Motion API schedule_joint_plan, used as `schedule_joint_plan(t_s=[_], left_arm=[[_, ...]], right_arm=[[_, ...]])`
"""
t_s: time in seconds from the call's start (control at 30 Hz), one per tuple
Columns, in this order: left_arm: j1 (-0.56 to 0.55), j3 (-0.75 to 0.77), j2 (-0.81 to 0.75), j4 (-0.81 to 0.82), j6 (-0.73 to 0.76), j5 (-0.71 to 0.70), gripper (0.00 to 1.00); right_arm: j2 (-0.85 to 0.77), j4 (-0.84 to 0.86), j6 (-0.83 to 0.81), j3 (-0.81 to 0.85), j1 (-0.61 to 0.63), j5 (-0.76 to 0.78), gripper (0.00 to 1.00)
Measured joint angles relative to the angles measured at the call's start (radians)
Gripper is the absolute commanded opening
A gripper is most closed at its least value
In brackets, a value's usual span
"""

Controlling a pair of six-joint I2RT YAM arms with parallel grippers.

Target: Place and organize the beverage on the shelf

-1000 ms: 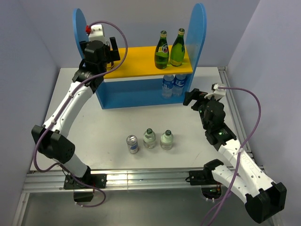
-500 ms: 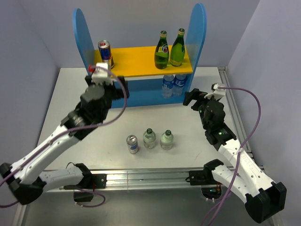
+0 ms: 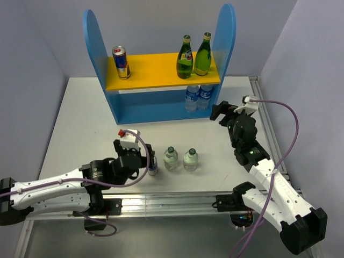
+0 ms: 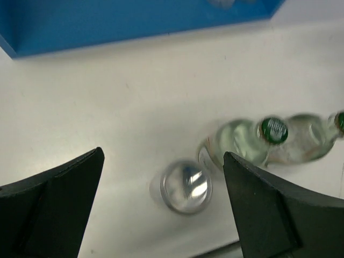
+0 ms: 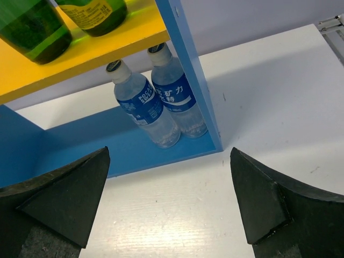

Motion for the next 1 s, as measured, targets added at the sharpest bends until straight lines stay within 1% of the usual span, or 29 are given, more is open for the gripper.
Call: schedule_joint_plan(t_s=[0.13,0.3,0.4,0.6,0.7,0.8,0.9,0.93,0.97,1.0], left_arm=[[-0.107,-0.050,0.000,-0.059,-0.145,-0.038,0.99],[-0.195,-0.100,0.009,-0.072,-0.269,-0.068,0.99],[-0.213,-0.129,0.027,-0.062,-0.309,-0.078,0.99],[-0.217,-0.208,0.095,0.013,-0.369,-0.119,0.99],[-0.217,-0.226,0.164,0.087,-0.359,-0.153,0.99],[-0.193,-0.228,0.238,0.185,-0.321,-0.166,0.99],[-0.129,-0.241,0.287,0.330,-0.246,-0.154,0.88],[-0.106,-0.245,0.302,0.372,-0.224,-0.150,0.67],[-0.080,-0.250,0.315,0.412,-0.209,-0.143,0.55],[-0.059,-0.252,0.327,0.452,-0.187,-0.139,0.39]], right_arm=[[0.000,-0.002,0.000,-0.013,0.000,0.005,1.00],[0.000,-0.001,0.000,-0.021,0.000,0.011,1.00],[0.000,-0.002,0.000,-0.025,0.000,0.012,1.00],[0.000,-0.001,0.000,-0.026,0.000,0.014,1.00],[0.000,-0.001,0.000,-0.026,0.000,0.014,1.00],[0.000,0.000,0.000,-0.026,0.000,0.014,1.00],[0.000,0.000,0.000,-0.026,0.000,0.015,1.00],[0.000,-0.001,0.000,-0.026,0.000,0.015,1.00],[0.000,-0.001,0.000,-0.026,0.000,0.015,1.00],[0.000,0.000,0.000,-0.026,0.000,0.015,1.00]])
